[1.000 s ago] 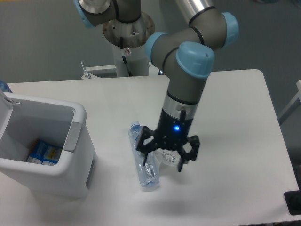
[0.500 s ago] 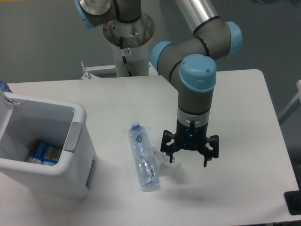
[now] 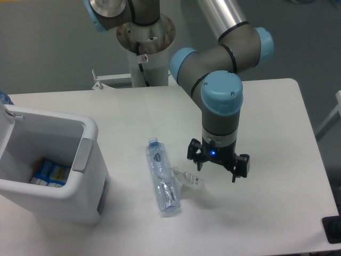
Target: Open the trash can
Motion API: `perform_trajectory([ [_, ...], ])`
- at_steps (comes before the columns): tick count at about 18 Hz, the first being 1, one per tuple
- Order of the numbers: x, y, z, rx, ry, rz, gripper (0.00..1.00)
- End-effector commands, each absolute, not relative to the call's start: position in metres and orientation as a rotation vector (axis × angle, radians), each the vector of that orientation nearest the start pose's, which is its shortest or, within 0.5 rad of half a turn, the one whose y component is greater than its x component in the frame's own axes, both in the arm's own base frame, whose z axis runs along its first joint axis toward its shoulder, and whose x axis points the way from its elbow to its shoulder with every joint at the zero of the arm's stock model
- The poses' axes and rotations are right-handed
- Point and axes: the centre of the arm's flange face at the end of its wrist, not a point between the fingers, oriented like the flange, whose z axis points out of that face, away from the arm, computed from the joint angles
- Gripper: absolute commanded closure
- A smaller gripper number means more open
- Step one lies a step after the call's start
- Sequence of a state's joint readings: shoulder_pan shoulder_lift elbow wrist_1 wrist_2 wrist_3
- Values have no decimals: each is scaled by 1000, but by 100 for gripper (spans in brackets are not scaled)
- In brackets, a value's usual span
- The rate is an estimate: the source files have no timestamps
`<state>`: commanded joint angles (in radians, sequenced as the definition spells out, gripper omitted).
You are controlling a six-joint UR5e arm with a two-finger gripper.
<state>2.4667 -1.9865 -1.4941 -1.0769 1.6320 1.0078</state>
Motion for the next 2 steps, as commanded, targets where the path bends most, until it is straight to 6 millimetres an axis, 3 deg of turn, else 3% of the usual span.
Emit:
perform_trajectory([
  [2, -431, 510, 337, -3091, 158, 259, 0],
])
